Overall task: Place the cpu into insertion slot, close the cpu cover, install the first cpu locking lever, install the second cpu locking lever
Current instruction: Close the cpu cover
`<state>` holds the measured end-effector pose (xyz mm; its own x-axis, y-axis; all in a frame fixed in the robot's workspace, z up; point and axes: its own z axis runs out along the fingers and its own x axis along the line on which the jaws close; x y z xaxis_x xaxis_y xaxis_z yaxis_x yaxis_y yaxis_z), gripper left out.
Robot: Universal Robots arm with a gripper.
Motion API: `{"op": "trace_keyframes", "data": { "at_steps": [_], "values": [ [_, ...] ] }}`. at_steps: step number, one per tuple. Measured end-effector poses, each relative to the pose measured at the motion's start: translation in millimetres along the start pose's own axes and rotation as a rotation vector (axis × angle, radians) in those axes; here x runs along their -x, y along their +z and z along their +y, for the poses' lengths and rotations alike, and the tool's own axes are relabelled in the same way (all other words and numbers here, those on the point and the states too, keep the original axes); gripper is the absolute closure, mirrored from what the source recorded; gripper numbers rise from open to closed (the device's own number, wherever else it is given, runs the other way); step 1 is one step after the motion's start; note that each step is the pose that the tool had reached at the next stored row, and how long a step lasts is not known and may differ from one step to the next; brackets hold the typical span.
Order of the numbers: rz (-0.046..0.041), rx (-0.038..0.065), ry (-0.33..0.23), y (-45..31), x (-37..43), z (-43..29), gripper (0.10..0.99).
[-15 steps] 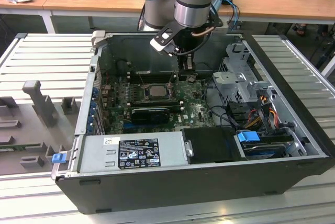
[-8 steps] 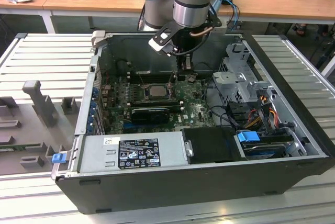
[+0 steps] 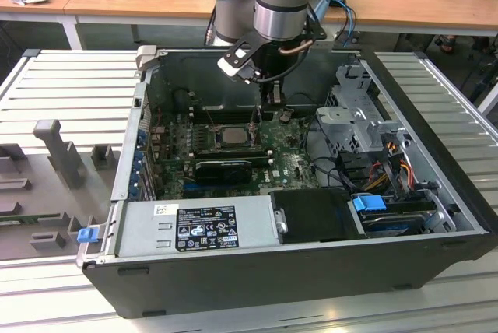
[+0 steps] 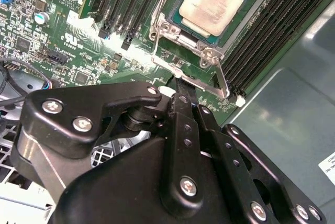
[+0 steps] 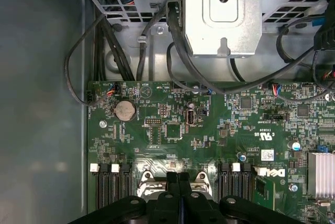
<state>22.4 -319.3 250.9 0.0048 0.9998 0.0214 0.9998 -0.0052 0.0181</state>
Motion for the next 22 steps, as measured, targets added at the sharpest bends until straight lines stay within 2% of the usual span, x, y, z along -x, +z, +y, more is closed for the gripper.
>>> {"op": "trace_keyframes", "data": {
  "at_steps": [6, 10, 12, 15, 16, 18, 22],
  "values": [
    [0.0000, 0.000, 0.000, 0.1, 0.2, -5.1, 0.980],
    [0.0000, 0.000, -0.002, 0.7, 0.3, -13.8, 0.980],
    [0.0002, 0.000, -0.002, 1.3, 0.3, -20.4, 0.980],
    [0.0001, 0.000, -0.003, 4.6, 0.4, -26.3, 0.980],
    [0.0000, 0.000, -0.005, 7.3, 0.5, -28.8, 0.980],
    [0.0007, -0.001, -0.035, 17.4, 1.8, -33.9, 0.980],
    [0.0008, -0.002, -0.040, 18.3, 1.9, -45.3, 0.980]
  ]
}}
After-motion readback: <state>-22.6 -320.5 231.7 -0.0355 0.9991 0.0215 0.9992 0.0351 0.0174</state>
